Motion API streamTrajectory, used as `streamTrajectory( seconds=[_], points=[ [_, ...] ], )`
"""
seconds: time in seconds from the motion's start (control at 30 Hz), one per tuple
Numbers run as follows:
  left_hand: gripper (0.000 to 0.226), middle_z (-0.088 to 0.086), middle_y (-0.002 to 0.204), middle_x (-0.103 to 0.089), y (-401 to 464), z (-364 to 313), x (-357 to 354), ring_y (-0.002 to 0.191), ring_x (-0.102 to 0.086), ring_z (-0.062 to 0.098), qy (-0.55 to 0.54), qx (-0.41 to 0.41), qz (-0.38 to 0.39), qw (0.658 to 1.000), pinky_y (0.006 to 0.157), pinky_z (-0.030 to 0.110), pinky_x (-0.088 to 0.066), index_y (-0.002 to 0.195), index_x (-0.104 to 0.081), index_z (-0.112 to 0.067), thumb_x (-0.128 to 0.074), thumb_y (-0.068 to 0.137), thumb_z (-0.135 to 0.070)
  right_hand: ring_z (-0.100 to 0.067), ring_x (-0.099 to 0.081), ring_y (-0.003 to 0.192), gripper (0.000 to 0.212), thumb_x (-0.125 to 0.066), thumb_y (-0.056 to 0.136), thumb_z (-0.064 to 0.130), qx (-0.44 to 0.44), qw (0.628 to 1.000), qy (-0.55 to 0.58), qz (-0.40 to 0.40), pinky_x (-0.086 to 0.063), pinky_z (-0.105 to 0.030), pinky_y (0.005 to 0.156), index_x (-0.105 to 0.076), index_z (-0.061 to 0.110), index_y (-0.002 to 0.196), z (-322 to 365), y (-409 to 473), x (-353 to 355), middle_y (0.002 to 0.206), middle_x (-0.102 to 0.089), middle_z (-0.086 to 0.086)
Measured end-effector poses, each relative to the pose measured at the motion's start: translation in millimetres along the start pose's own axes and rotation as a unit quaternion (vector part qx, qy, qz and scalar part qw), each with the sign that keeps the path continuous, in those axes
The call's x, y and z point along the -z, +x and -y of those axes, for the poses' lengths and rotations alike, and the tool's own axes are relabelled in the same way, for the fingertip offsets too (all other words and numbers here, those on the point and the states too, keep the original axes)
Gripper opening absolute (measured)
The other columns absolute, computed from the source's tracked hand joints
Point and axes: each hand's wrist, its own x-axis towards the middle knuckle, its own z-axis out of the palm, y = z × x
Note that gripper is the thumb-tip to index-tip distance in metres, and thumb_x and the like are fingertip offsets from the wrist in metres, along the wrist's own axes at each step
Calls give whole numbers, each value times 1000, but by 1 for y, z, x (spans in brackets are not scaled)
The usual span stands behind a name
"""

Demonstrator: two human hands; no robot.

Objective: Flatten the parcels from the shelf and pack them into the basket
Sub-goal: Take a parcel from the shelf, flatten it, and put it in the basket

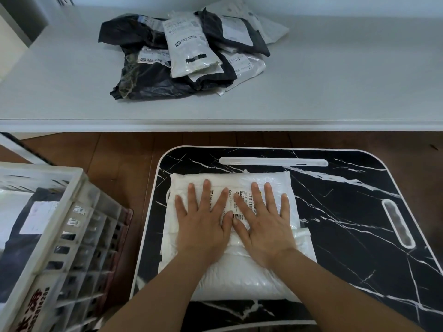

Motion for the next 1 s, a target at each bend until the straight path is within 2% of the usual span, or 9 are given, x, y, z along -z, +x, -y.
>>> streamTrajectory(
  seconds=[0.17, 0.27, 0.4, 0.5, 0.57, 0.63, 0.73, 0.9, 1.0],
  points=[
    [66, 0, 160, 15, 1, 0, -2, 145, 19, 33, -9, 0, -4, 1000, 115, 59, 8, 148, 9, -44, 11, 84, -60, -25, 36, 139, 72, 26, 80, 63, 4, 1000, 28, 2, 19, -55, 112, 11, 44, 148, 0, 3, 3, 156, 29, 2],
    [62, 1, 161, 5, 1, 2, -7, 146, 11, 34, -12, -2, -21, 1000, 115, 60, 3, 149, 1, -42, 2, 90, -60, -23, 30, 143, 69, 17, 81, 54, -2, 999, 40, -7, 15, -54, 113, 9, 45, 149, 3, 17, 7, 158, 25, 7],
    [58, 2, 161, -8, 2, 2, -10, 148, 0, 32, -20, 4, -39, 999, 114, 63, -4, 149, -7, -39, -4, 94, -56, -23, 36, 140, 58, 7, 90, 51, 14, 1000, 5, -20, 16, -62, 110, 12, 45, 147, 6, 31, 2, 155, 29, 10],
    [58, -2, 161, -1, 2, 2, -12, 148, 7, 29, -16, 7, -37, 999, 111, 66, 3, 148, -1, -40, 0, 92, -57, -23, 32, 142, 62, 9, 87, 56, 24, 1000, 7, -9, 17, -62, 110, 9, 47, 148, 1, 33, 3, 157, 26, 11],
    [58, -2, 161, -7, 2, 3, -10, 148, 2, 29, -19, 12, -43, 999, 110, 69, -2, 149, -10, -41, -5, 94, -57, -22, 30, 143, 66, 9, 84, 63, 24, 1000, 9, -14, 15, -60, 112, 7, 47, 149, -5, 32, 5, 157, 26, 11],
    [57, -2, 160, -15, 2, 3, -11, 148, -6, 31, -15, 12, -37, 999, 108, 71, -8, 149, -20, -40, -10, 95, -57, -23, 30, 143, 74, 10, 81, 74, -15, 999, 22, -33, 13, -58, 114, 7, 46, 149, -14, 24, 1, 156, 26, 8],
    [57, -1, 159, -21, 2, 4, -14, 147, -12, 32, -6, 4, -47, 999, 108, 72, -11, 148, -25, -38, -15, 95, -56, -27, 35, 140, 82, 14, 76, 82, -82, 995, 37, -47, 10, -53, 117, 12, 44, 148, -26, 9, -8, 156, 29, 1],
    [59, -2, 160, -15, 3, 3, -12, 148, -7, 31, -7, 10, -45, 999, 109, 71, -6, 149, -20, -38, -11, 94, -56, -25, 36, 140, 78, 7, 81, 79, -93, 994, 28, -47, 12, -51, 117, 13, 42, 149, -25, 8, -4, 156, 30, 0],
    [61, -5, 161, 5, 3, 4, -11, 148, 11, 27, -13, 12, -34, 999, 110, 68, 5, 149, 1, -41, 1, 90, -57, -28, 40, 137, 69, 13, 85, 68, -85, 995, -39, -35, 19, -59, 111, 22, 36, 146, -17, 7, 6, 153, 34, -6]
  ],
)
